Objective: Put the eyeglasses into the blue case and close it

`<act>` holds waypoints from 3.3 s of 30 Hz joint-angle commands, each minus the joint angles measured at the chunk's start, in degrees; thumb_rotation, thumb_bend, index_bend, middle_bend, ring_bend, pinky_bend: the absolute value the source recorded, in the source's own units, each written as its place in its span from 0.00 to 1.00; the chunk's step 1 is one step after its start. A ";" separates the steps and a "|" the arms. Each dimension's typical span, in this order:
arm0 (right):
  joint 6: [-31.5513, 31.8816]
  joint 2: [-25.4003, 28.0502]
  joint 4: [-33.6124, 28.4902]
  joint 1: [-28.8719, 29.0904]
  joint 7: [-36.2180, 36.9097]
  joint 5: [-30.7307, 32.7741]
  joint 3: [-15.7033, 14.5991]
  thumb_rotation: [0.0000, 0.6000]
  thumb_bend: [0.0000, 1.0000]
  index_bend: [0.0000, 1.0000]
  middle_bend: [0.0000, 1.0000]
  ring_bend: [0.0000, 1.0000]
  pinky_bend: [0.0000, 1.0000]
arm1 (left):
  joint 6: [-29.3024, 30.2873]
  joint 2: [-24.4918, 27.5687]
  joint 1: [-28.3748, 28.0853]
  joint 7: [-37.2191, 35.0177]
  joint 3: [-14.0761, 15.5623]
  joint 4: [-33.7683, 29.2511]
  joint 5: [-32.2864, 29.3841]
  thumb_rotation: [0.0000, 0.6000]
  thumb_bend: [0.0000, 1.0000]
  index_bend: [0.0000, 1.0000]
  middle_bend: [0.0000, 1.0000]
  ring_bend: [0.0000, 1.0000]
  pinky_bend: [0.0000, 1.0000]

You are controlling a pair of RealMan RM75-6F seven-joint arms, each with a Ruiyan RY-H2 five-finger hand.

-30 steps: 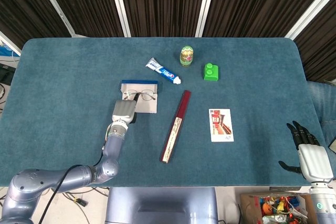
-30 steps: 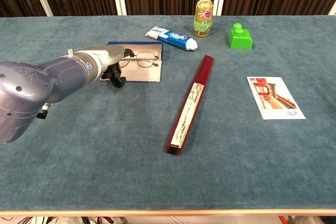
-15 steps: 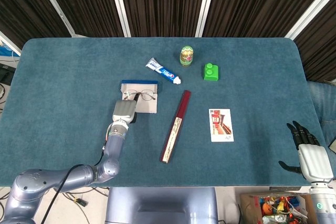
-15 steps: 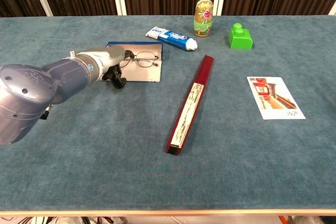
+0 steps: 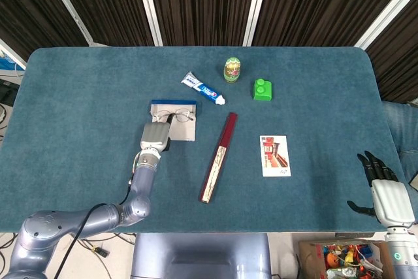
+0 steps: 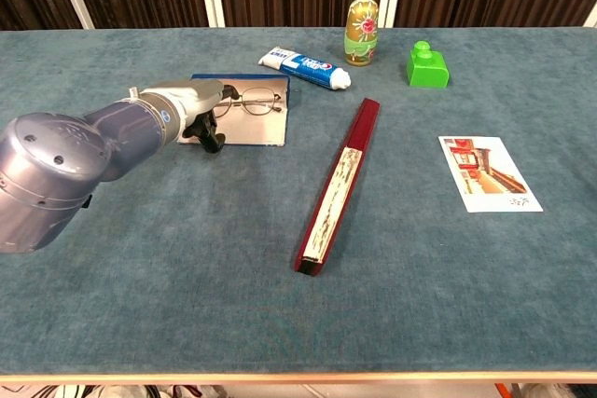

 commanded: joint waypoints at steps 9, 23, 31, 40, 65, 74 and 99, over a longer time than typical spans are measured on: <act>-0.11 0.04 -0.12 0.00 -0.19 0.24 0.01 1.00 0.05 0.04 0.00 0.09 0.18 | -0.49 -0.72 -0.38 0.16 -0.41 2.41 -0.05 1.00 0.53 0.00 0.73 0.81 0.84; -0.34 0.13 -0.29 0.05 -0.24 0.46 0.01 1.00 0.05 0.04 0.00 0.09 0.18 | -1.53 -2.23 -1.58 0.84 -1.49 6.25 -0.36 1.00 0.53 0.00 0.74 0.81 0.84; -0.37 0.17 -0.32 0.05 -0.21 0.51 0.02 1.00 0.05 0.04 0.00 0.09 0.18 | -2.21 -3.06 -2.59 1.64 -2.32 8.62 -0.65 1.00 0.53 0.00 0.74 0.81 0.84; -0.56 0.22 -0.42 0.06 -0.26 0.79 0.02 1.00 0.06 0.04 0.00 0.09 0.18 | -2.39 -3.72 -3.36 2.63 -2.67 10.04 -0.39 1.00 0.53 0.00 0.74 0.81 0.84; -0.73 0.22 -0.71 0.05 -0.66 1.49 0.17 1.00 0.06 0.04 0.00 0.09 0.18 | -2.27 -5.86 -4.60 4.81 -3.53 13.39 0.89 1.00 0.53 0.00 0.74 0.82 0.84; -0.63 0.15 -0.71 0.07 -0.69 1.47 0.24 1.00 0.06 0.04 0.00 0.09 0.18 | 2.42 -2.79 -2.16 4.59 -1.52 4.02 4.98 1.00 0.52 0.01 0.70 0.79 0.84; -1.25 0.54 -1.07 0.11 0.64 1.71 0.19 1.00 0.06 0.04 0.00 0.09 0.18 | 5.12 4.65 1.99 7.37 5.10 -9.14 7.96 1.00 0.20 0.18 0.23 0.08 0.17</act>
